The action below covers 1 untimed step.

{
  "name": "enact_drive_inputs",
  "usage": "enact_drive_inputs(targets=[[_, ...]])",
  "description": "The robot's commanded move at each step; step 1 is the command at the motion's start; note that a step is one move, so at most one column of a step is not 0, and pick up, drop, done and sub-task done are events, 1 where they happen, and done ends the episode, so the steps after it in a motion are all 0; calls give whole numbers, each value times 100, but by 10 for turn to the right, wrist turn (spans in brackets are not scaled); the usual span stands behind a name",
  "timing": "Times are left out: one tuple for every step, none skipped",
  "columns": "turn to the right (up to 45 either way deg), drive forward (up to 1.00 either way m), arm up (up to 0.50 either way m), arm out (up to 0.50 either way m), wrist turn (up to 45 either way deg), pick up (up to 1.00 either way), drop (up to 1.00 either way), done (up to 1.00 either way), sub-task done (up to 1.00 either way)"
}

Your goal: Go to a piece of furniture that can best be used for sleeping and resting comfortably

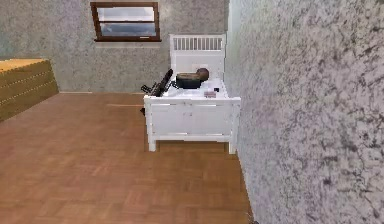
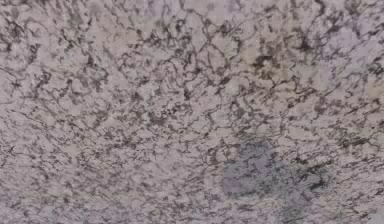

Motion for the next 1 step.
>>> enact_drive_inputs(targets=[[0, 100, 0, 0, 0, 0, 0, 0, 0]])
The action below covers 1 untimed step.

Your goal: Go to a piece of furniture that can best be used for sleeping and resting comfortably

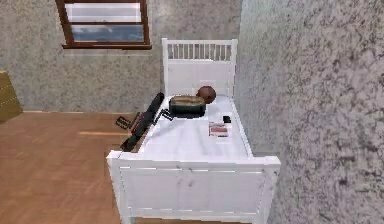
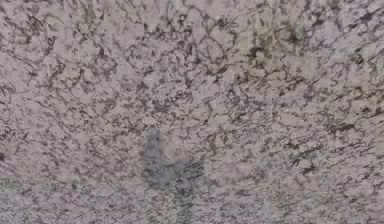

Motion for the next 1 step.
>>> enact_drive_inputs(targets=[[0, 25, 0, 0, 0, 0, 0, 0, 0]])
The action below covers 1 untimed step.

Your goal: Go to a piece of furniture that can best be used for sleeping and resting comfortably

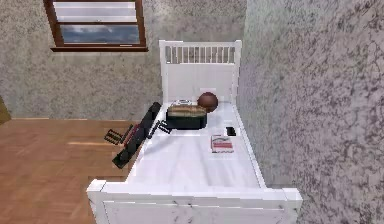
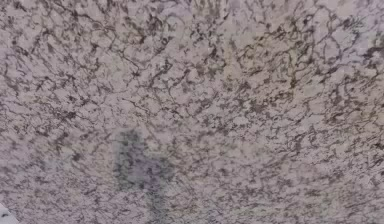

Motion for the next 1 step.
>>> enact_drive_inputs(targets=[[0, 0, 0, 0, 0, 0, 0, 100, 0]])
